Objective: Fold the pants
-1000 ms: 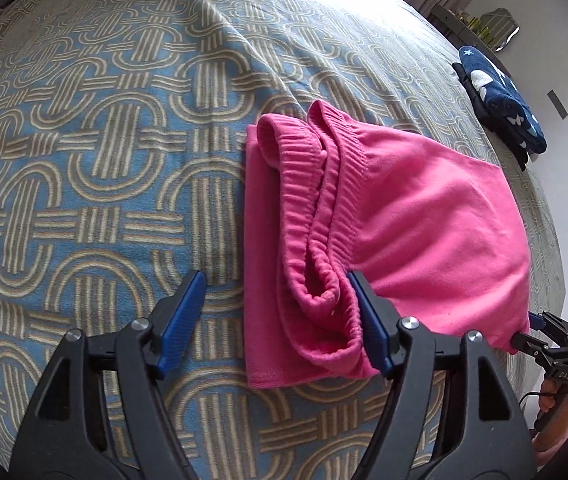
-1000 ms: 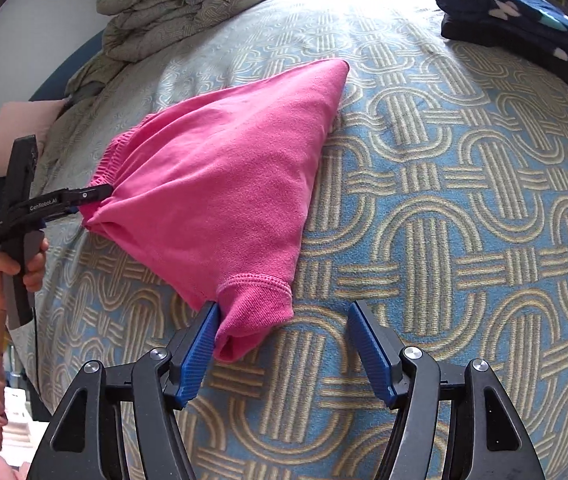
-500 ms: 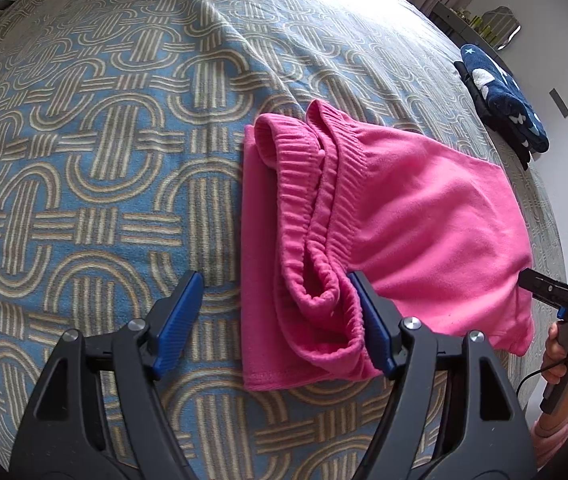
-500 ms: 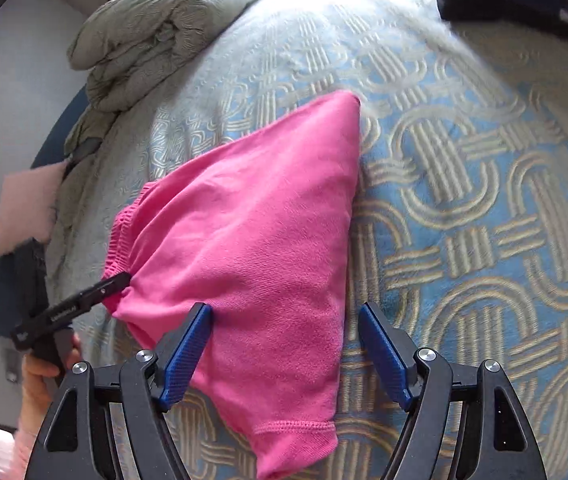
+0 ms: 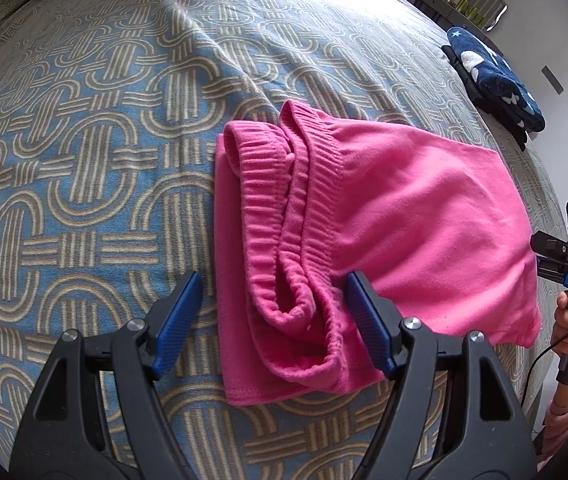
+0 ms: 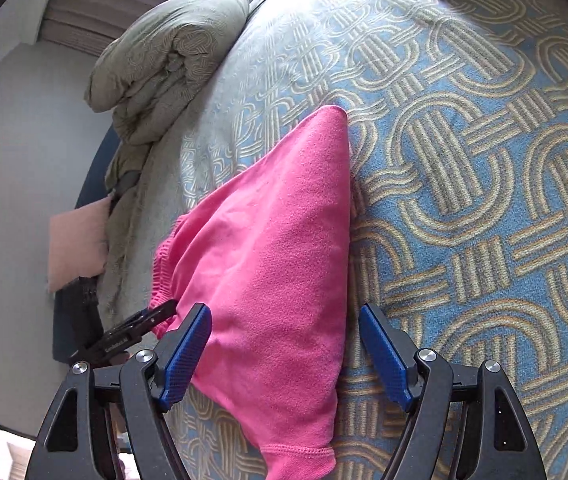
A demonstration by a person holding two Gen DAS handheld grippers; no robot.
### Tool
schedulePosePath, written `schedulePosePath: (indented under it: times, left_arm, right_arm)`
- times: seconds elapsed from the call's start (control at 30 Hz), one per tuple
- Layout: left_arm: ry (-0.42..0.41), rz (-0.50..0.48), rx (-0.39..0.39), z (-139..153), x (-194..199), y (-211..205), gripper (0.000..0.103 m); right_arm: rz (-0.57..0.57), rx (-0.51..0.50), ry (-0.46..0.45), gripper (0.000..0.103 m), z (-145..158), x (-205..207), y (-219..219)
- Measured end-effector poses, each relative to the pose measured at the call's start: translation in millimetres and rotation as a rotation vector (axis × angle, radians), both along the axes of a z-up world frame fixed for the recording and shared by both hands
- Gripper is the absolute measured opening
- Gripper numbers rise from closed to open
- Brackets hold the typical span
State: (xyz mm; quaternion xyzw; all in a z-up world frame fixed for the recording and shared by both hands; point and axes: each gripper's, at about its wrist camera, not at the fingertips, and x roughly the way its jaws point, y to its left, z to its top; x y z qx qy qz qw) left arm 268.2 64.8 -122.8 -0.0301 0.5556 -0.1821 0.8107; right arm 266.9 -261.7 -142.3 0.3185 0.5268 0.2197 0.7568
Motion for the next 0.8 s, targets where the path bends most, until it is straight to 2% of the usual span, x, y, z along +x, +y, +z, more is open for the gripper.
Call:
schedulePosePath:
  times: [0.13,0.23,0.33,0.37,0.4,0.43,0.47,0.5,0.63,0.8]
  left_arm:
    - [-0.002,-0.014,-0.004,0.0,4.1,-8.0,0.073]
    - [0.007,-0.02,0.002,-0.3,8.2,-16.2,0.069]
    - [0.004,-0.028,-0.001,0.4,9.2,-19.9,0.057]
    - [-0.001,-0.027,-0.01,1.6,8.8,-19.3,0.046]
    - [-0.006,-0.026,-0.02,3.4,8.3,-18.3,0.036]
    - [-0.009,-0.026,-0.034,4.8,7.5,-16.5,0.034]
    - [-0.017,-0.025,-0.044,6.9,6.2,-16.7,0.03]
    - [-0.031,-0.027,-0.037,9.1,3.7,-18.1,0.03]
    - [-0.086,-0.053,0.031,18.9,-7.3,-31.6,0.028]
    - [-0.113,-0.095,0.012,37.2,-18.1,-49.4,0.028]
  right_arm:
    - [-0.01,0.0,0.0,0.078,-0.7,10.3,5.0]
    - [-0.018,0.009,0.002,0.078,-3.1,20.9,7.5]
    - [0.002,-0.003,-0.001,0.077,-3.8,24.6,13.9]
    - [0.023,-0.033,-0.006,0.07,-2.5,26.0,19.8]
    - [0.046,-0.069,-0.017,0.05,-0.4,26.0,26.6]
    - [0.065,-0.107,-0.026,0.039,2.1,25.8,32.9]
    - [0.078,-0.136,-0.034,0.025,4.2,24.9,37.3]
    - [0.087,-0.152,-0.044,0.021,6.6,23.4,39.3]
    - [0.074,-0.178,-0.127,0.019,28.0,11.8,41.8]
    - [0.089,-0.247,-0.224,0.019,57.3,-7.7,37.8]
